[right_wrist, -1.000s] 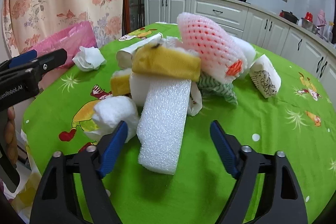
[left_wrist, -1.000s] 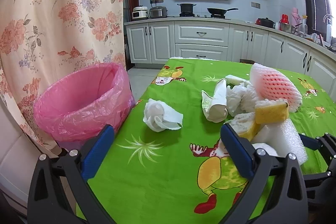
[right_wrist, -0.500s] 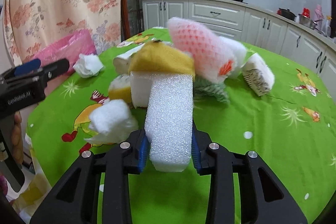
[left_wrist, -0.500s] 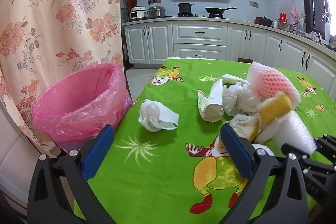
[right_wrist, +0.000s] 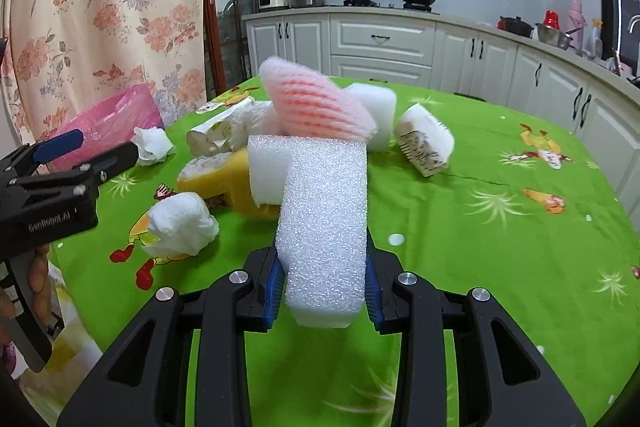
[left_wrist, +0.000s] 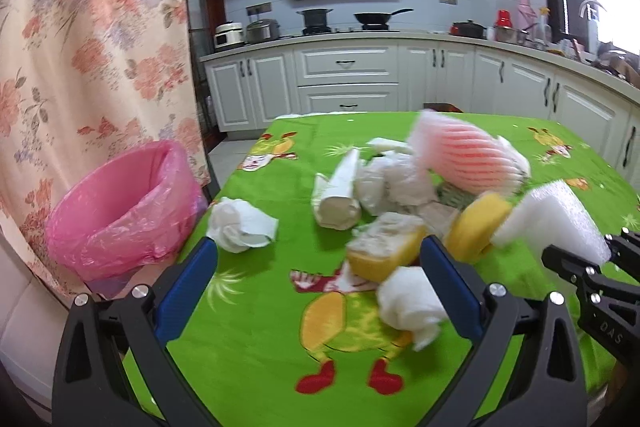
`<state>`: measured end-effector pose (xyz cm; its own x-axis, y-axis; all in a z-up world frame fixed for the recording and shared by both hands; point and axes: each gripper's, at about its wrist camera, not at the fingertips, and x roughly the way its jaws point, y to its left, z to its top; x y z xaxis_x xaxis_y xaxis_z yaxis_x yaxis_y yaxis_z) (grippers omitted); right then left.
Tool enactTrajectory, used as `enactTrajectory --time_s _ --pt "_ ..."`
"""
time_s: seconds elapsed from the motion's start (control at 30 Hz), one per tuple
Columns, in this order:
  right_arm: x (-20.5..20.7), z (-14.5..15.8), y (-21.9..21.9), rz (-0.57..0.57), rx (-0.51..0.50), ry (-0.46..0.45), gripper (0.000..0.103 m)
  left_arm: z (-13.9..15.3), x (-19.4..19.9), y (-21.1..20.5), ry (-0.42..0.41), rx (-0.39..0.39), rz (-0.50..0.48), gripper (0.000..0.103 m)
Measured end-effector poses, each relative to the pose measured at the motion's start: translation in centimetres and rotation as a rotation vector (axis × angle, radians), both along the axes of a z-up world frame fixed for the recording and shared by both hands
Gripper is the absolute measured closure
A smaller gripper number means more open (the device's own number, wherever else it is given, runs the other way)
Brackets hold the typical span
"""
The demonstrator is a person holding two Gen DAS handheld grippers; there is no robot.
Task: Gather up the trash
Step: 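Grasp a white foam block with the right tool while the left tool grasps a crumpled tissue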
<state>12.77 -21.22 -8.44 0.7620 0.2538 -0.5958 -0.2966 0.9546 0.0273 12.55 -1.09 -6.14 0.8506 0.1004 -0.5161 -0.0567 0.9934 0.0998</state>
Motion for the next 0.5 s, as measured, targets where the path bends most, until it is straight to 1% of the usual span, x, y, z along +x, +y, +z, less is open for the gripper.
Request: enactTrajectory --time_s 0.13,0.2,0.27,0.37,0.5 --pt "-1.1 0.7 -0.5 -0.006 0.004 -0.032 0.070 -0.4 -1.9 -0.5 0.005 -0.043 -0.041 0.005" --pt "-1.6 1.1 -0.7 -0.007 0.008 -0.051 0.070 -1.2 -2.8 -0.7 0.022 -0.039 -0.066 0.005" --pt "-1.8 1.3 -0.8 -0.005 0.017 -0.059 0.070 -2.2 -3.3 -1.2 0.053 -0.016 -0.097 0.005" --pt "-1.7 1.2 -0.8 0.001 0.027 -0.056 0.070 -3.0 -3.0 -2.1 0.081 -0.013 -0.124 0.005" --pt "-1.6 0.7 -0.7 0.009 0.023 -0.045 0.070 -3.2 -1.4 -3.7 0.069 0.008 -0.143 0.007"
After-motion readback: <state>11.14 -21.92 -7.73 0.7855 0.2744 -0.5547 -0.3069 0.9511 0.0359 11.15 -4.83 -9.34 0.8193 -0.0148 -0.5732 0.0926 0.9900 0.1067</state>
